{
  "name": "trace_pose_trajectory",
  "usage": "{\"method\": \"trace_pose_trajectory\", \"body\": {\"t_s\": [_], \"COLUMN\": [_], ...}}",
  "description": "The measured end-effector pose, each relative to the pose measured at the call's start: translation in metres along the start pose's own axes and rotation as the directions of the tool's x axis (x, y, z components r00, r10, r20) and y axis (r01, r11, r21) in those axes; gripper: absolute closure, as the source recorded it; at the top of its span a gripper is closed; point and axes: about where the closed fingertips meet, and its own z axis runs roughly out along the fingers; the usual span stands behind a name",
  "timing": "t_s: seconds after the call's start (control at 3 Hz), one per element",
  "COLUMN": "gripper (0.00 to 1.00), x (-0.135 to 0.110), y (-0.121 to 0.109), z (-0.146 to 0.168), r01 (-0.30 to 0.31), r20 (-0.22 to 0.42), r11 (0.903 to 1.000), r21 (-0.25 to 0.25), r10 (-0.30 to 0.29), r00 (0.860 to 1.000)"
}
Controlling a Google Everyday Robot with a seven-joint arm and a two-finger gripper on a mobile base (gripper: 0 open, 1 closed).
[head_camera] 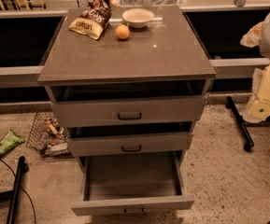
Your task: Close bottom drawer
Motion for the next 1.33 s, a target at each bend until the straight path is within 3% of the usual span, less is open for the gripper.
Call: {"method": "trace_pose_trajectory", "body": {"t_s": [0.33,0.67,1.0,1.33], "gripper": [0.0,0.0,0.0,0.0], "x": [0.0,0.0,-0.002,-0.007], "y": [0.0,0.006,0.021,0.048], "z": [0.0,0.027,0.07,0.122], "r01": [0.0,0.0,0.012,0.028], "r20": [0.0,0.044,0.097,0.146], "r11": [1.0,0.999,0.993,0.9792], "r21": [0.0,-0.045,-0.118,-0.201], "r10": [0.0,0.002,0.0,0.002], "r00": [1.0,0.999,0.995,0.989]}}
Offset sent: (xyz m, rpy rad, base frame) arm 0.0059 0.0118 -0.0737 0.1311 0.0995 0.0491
